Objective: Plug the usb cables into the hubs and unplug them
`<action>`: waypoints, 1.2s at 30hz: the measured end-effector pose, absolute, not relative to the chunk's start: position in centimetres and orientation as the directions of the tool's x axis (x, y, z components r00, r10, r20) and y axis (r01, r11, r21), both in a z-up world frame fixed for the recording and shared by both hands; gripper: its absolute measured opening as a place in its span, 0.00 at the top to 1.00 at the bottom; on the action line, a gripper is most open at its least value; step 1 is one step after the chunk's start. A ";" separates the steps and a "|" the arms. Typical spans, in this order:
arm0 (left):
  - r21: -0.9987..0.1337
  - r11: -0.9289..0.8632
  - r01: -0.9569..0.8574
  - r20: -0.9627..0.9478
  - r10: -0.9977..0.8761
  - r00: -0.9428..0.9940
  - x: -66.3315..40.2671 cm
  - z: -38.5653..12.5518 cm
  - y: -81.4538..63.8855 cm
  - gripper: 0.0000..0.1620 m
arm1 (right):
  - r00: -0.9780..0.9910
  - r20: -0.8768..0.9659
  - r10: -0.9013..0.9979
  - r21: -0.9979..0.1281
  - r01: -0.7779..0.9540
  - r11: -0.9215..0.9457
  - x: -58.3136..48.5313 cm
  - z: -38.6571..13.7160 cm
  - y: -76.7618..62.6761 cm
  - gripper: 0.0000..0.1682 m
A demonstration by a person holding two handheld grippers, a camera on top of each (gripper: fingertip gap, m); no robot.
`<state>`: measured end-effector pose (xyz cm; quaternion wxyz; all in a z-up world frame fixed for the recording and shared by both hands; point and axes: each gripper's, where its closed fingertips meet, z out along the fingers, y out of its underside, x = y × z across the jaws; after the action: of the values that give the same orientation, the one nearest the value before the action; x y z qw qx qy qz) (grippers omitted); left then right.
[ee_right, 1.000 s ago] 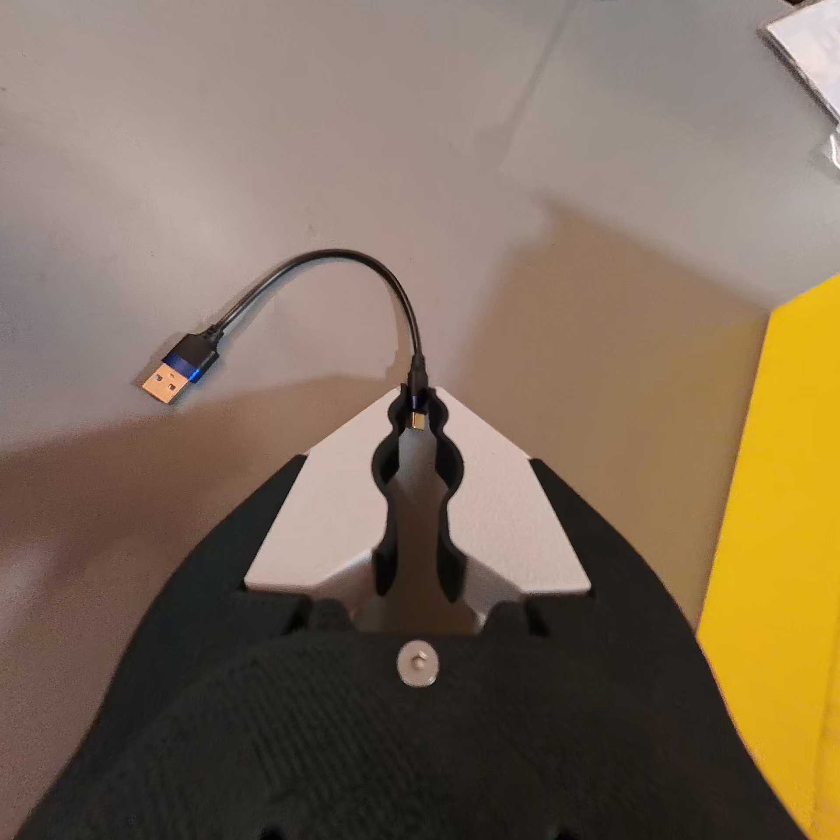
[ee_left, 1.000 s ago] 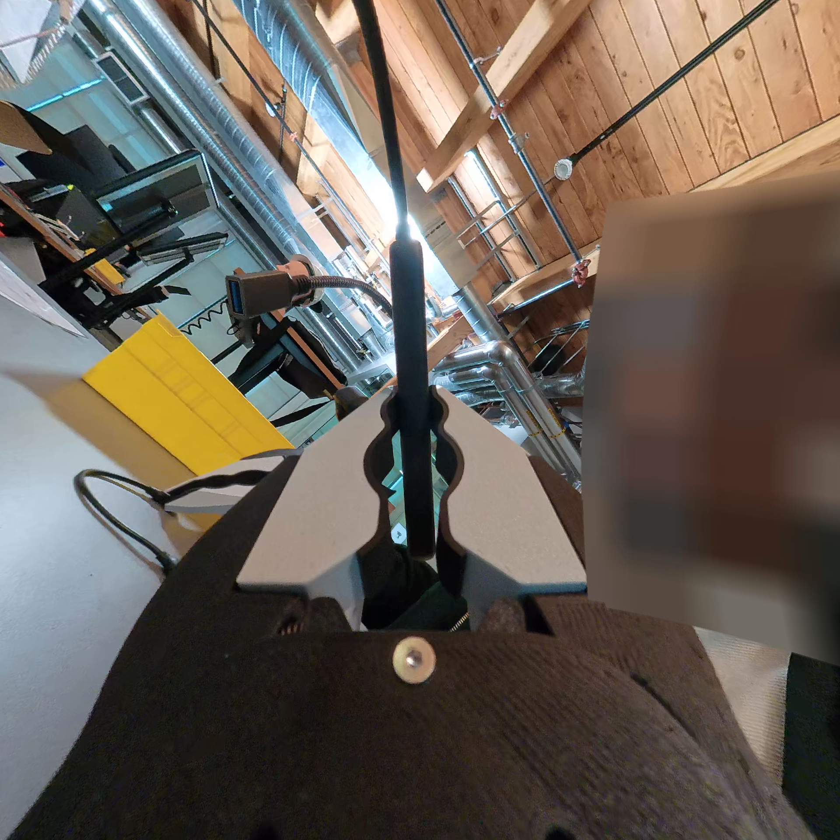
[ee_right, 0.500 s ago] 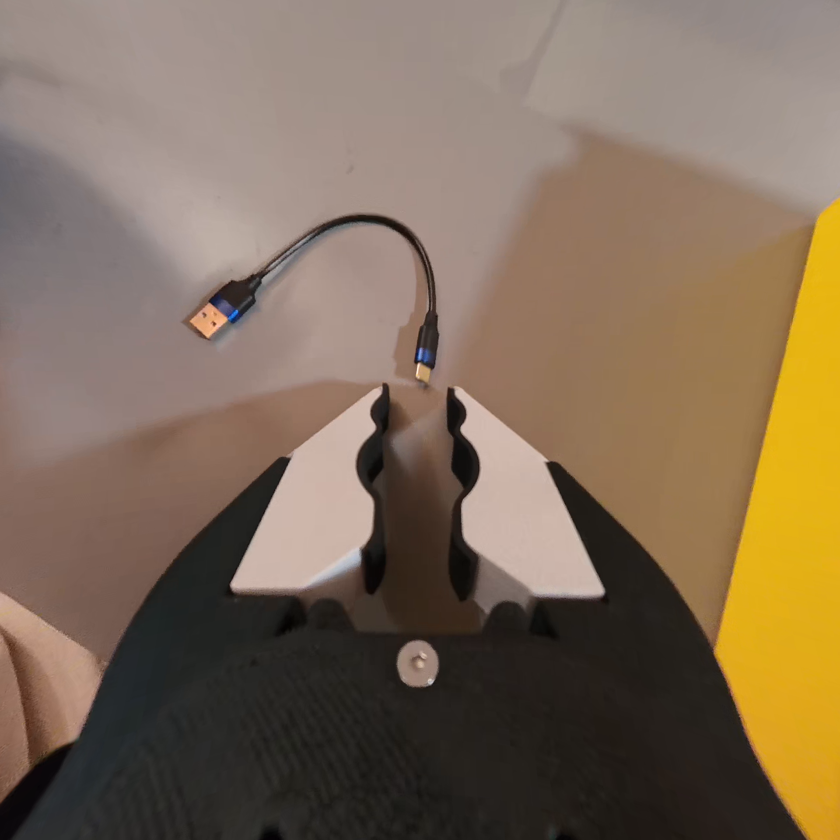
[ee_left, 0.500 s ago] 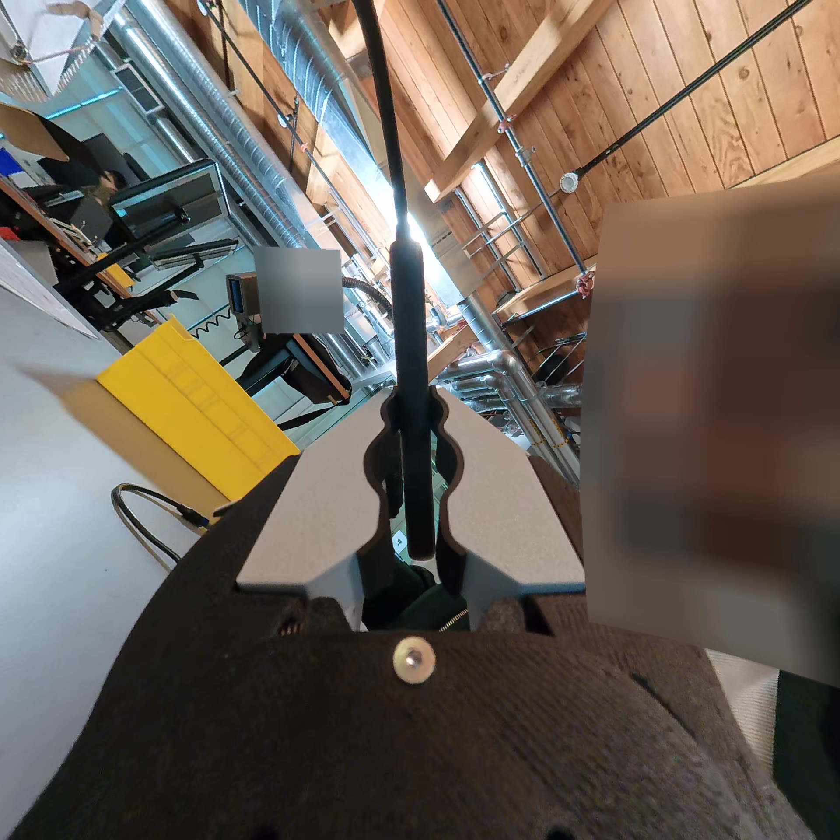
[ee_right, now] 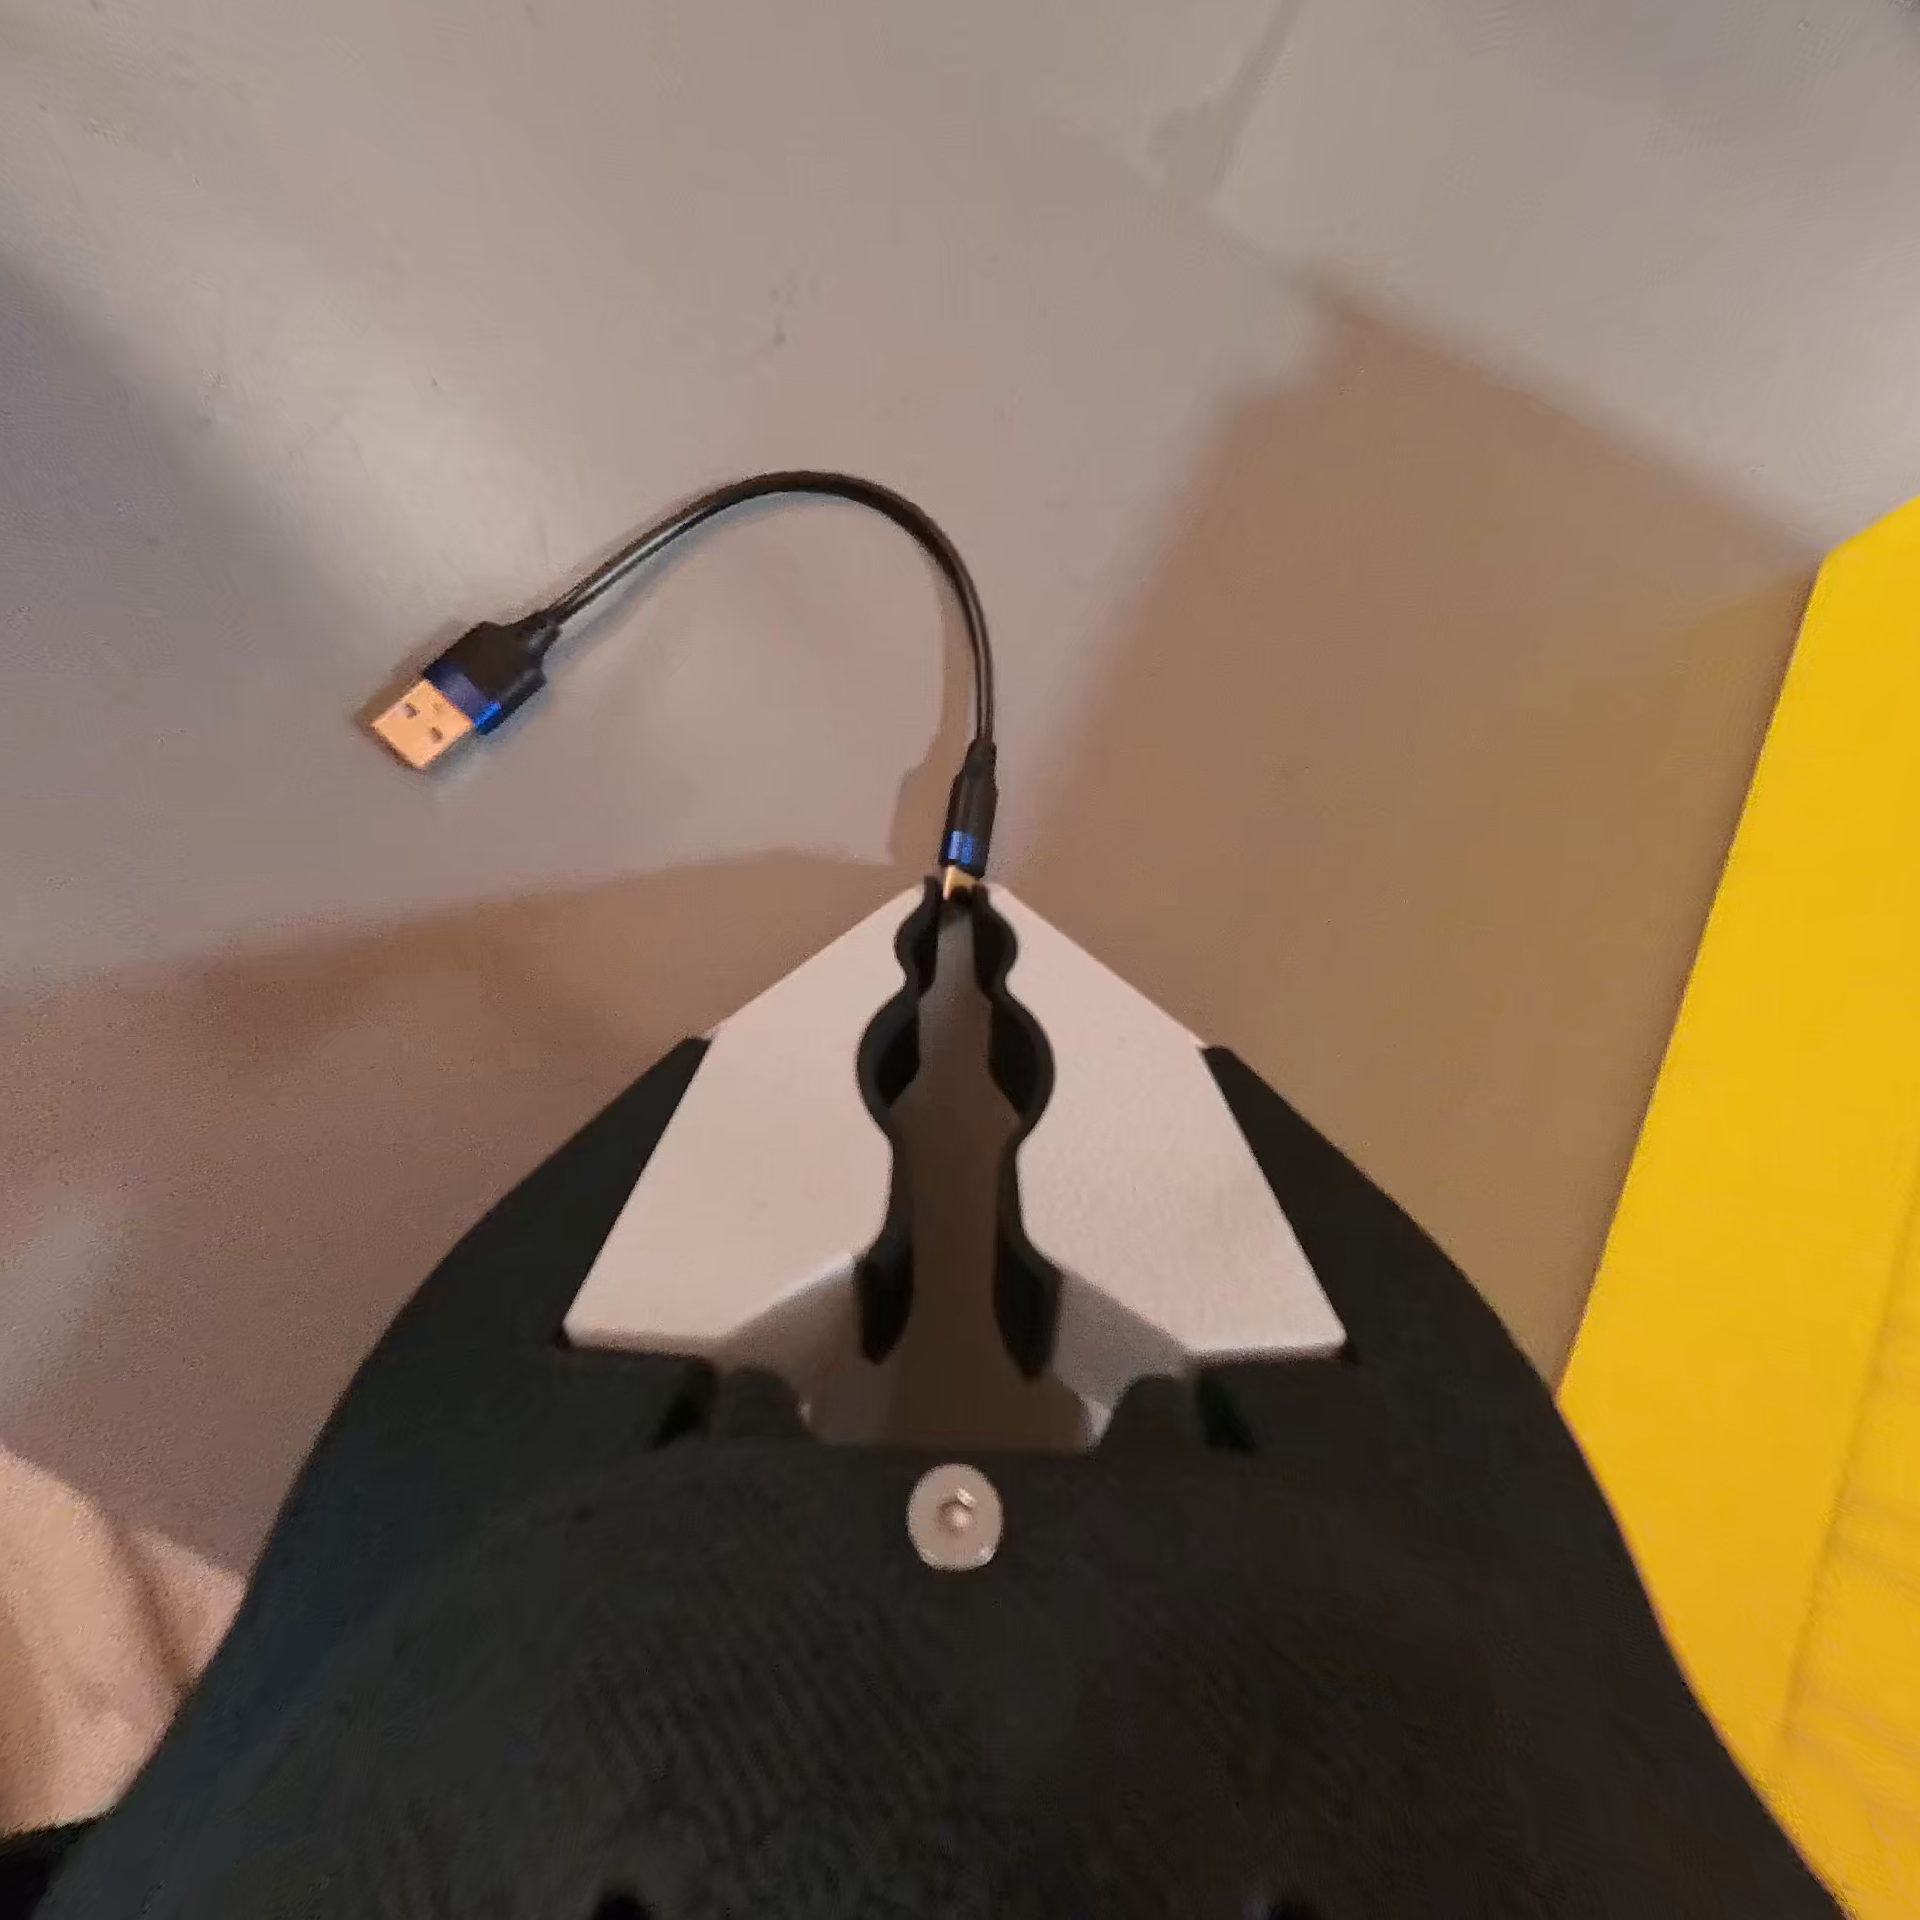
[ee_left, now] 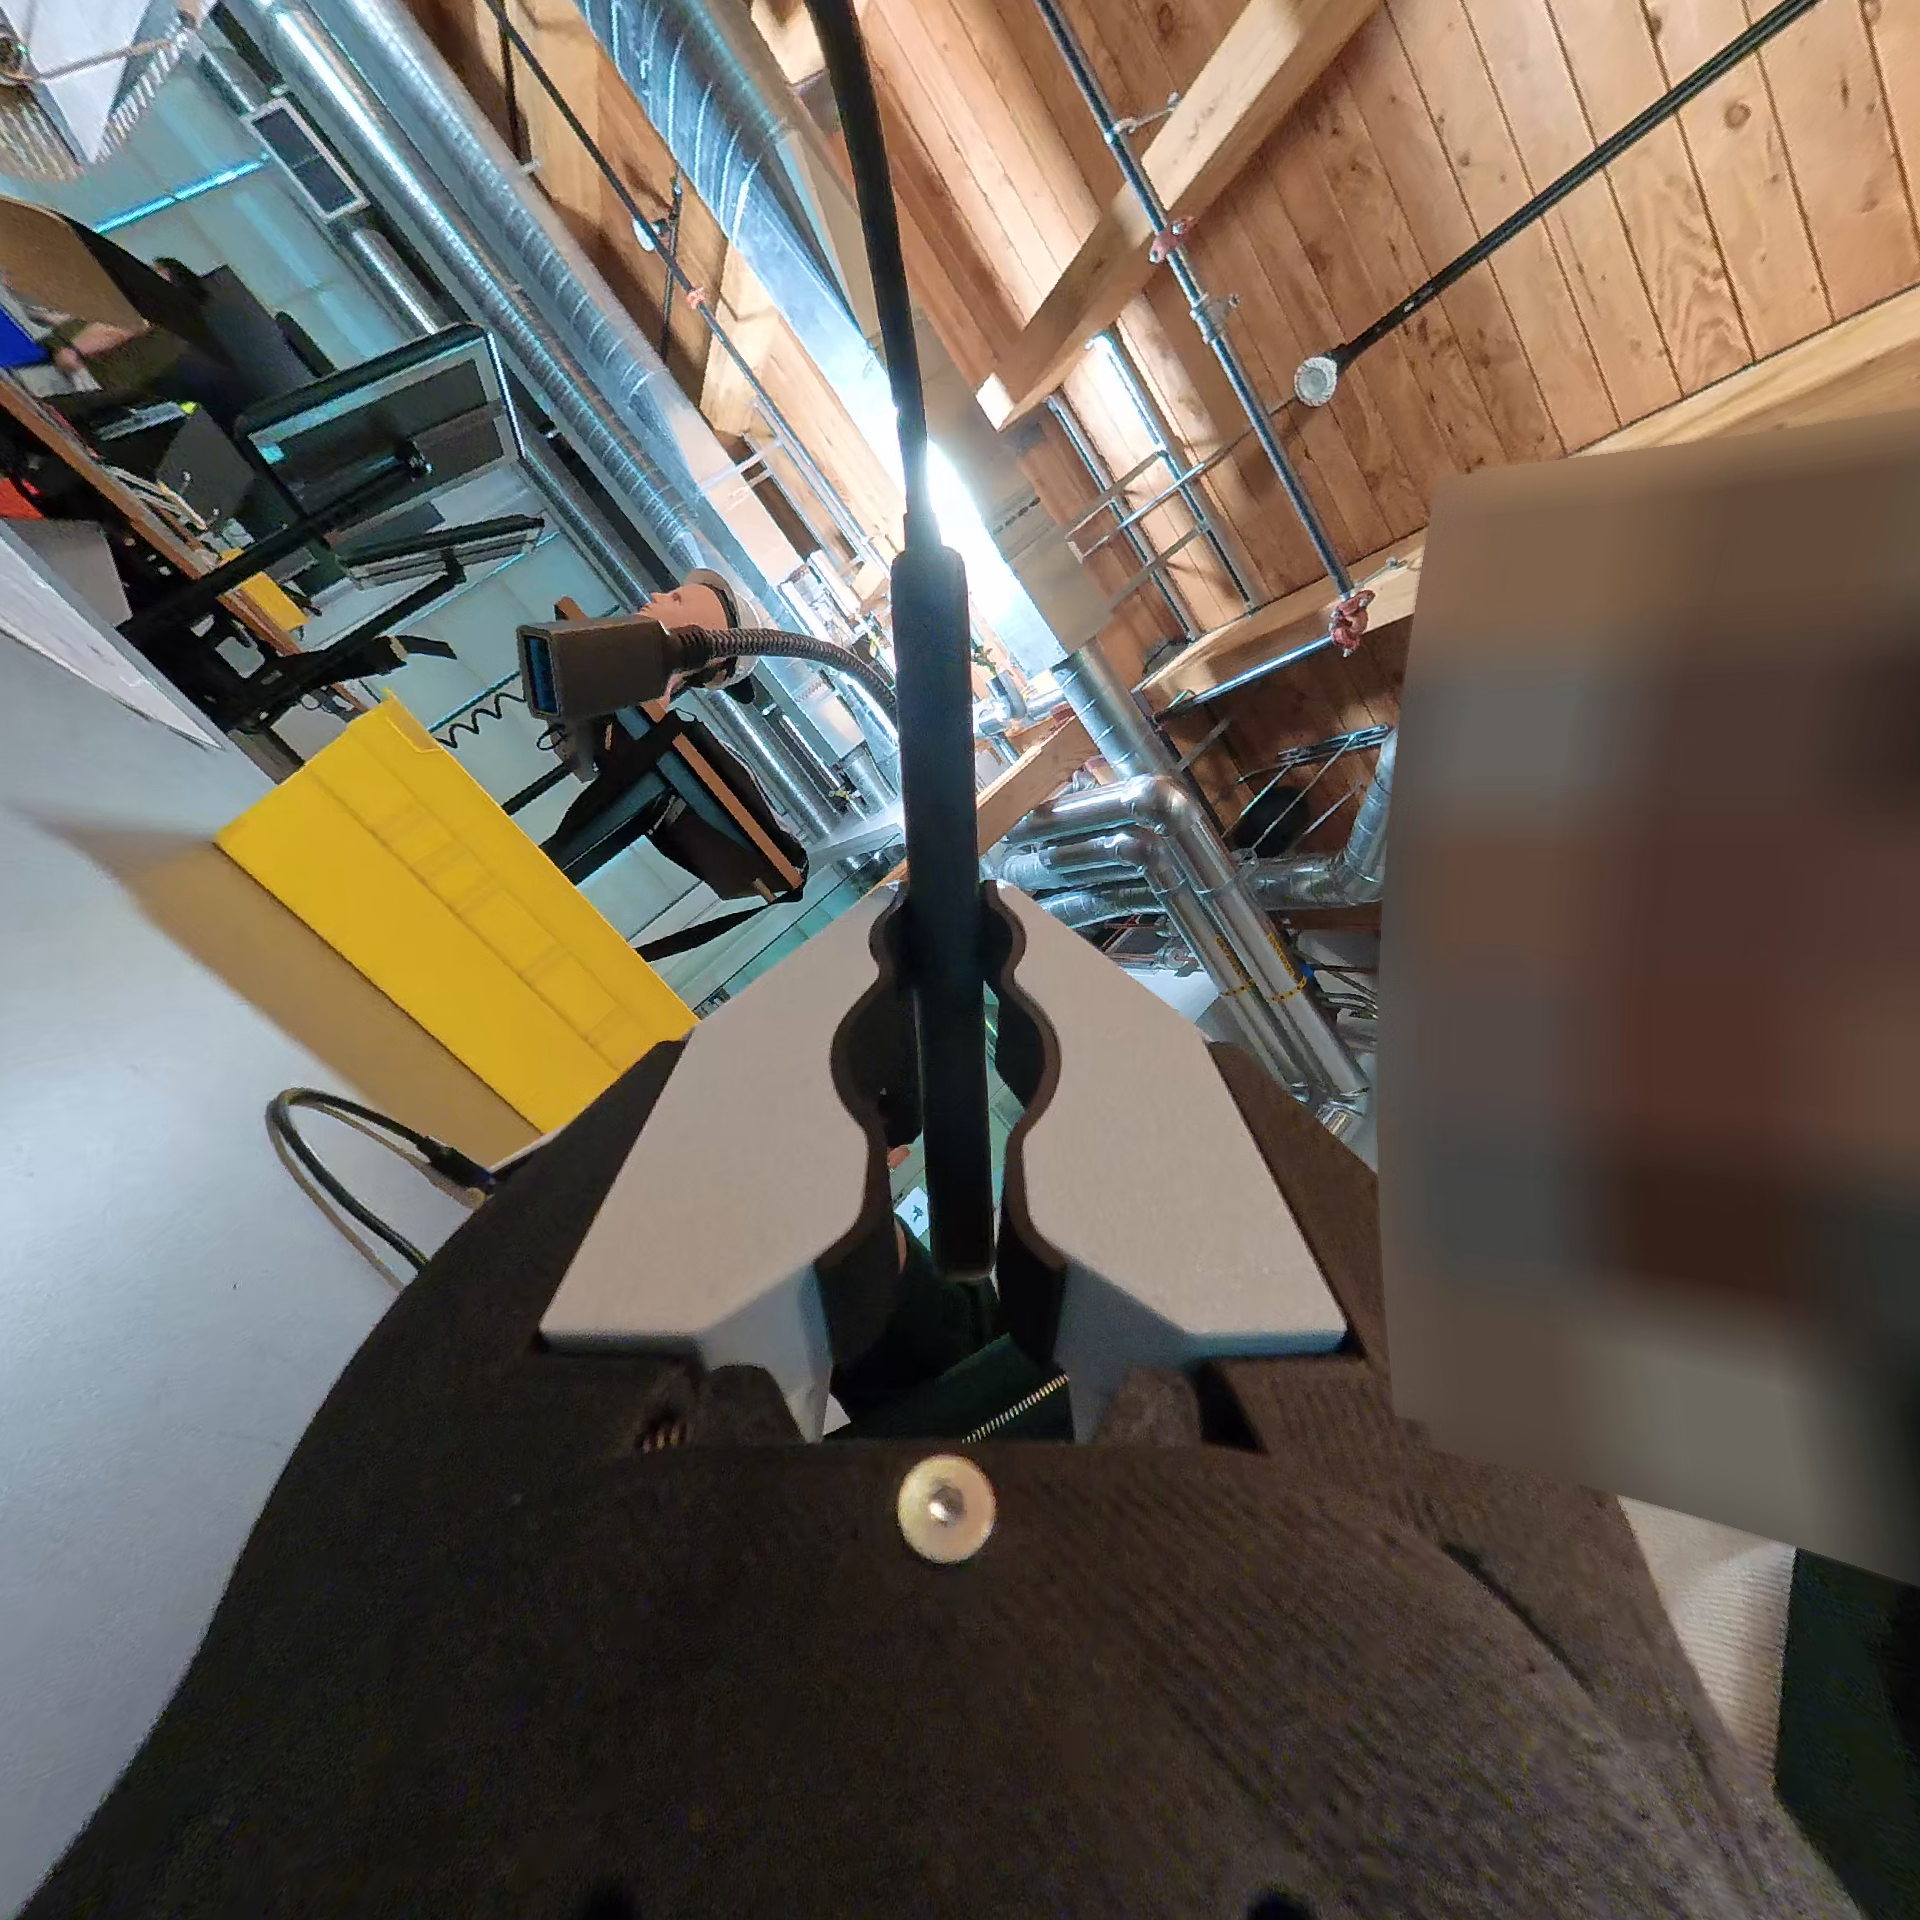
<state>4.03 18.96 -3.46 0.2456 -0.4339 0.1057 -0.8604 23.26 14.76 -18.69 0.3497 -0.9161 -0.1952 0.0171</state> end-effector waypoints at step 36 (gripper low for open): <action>-0.375 -0.861 0.343 0.699 -0.506 -0.505 3.7 -3.4 19.2 0.94 | 0.059 -0.191 0.980 -0.648 0.742 -0.172 5.6 -18.5 9.5 0.91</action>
<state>3.70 19.23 -3.40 0.2461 -0.4322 0.0943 -0.8624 5.60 9.55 -18.49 0.1942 -0.7014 -0.6136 0.3063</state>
